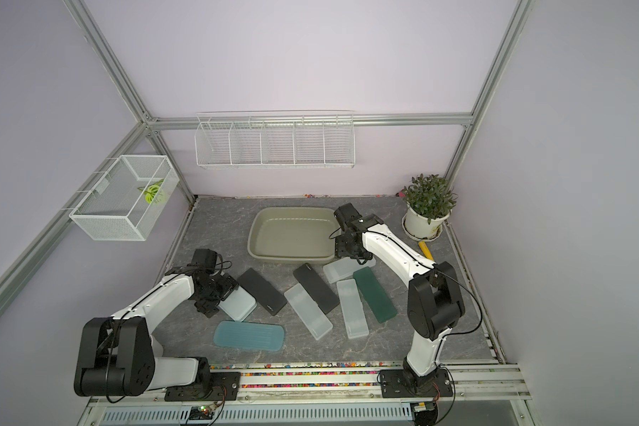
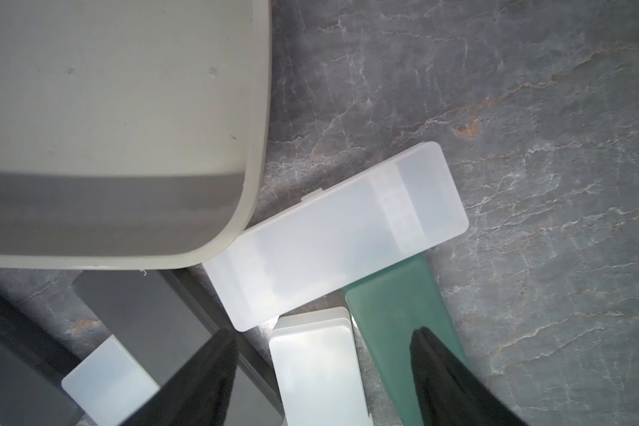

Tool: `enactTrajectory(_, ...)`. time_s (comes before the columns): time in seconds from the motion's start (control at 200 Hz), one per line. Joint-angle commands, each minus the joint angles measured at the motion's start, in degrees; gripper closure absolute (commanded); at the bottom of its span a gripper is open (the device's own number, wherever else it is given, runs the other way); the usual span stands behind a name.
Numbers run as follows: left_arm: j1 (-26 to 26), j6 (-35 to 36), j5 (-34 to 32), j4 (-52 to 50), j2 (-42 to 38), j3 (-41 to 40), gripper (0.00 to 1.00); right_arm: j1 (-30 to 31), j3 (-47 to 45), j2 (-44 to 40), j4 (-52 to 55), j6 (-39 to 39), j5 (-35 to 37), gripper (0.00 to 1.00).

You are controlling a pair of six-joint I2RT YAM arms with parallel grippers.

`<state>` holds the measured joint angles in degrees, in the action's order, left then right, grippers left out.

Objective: Put the pencil case into the storage box
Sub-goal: Adjust the pencil case at the center of the board.

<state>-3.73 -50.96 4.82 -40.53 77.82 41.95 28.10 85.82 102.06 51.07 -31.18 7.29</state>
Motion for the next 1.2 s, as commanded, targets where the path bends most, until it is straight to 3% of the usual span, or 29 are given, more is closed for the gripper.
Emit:
enactTrajectory(0.0,0.6,-0.2,1.4,2.3,-0.5,-1.6,0.09,0.1,-1.0,-0.6,0.7,0.8,-1.5,0.21)
enactTrajectory(0.2,0.7,2.1,3.5,9.1,0.4,-5.5,0.14,0.1,-0.7,0.6,1.0,1.4,-2.2,0.21)
enactTrajectory(0.515,0.7,8.1,3.8,10.2,2.7,-3.8,0.10,0.1,0.4,2.5,1.6,2.2,-2.7,0.21)
enactTrajectory(0.63,0.7,9.6,4.0,10.3,4.1,-3.2,0.19,0.1,1.0,3.5,1.5,2.1,-3.5,0.21)
enactTrajectory(0.86,0.7,12.0,4.2,8.8,4.7,-2.6,0.48,0.1,1.5,4.1,1.6,2.5,-5.4,0.21)
enactTrajectory(0.97,0.7,13.6,2.2,6.2,4.1,-1.2,0.54,0.1,0.4,3.9,1.5,2.3,-6.4,0.21)
enactTrajectory(1.09,1.0,15.0,-0.3,2.4,4.0,1.0,0.53,0.2,-1.2,3.2,1.3,2.1,-7.2,0.21)
enactTrajectory(1.195,0.9,16.1,-0.6,-1.5,3.1,3.1,0.44,0.1,-2.3,2.2,1.5,2.1,-7.8,0.21)
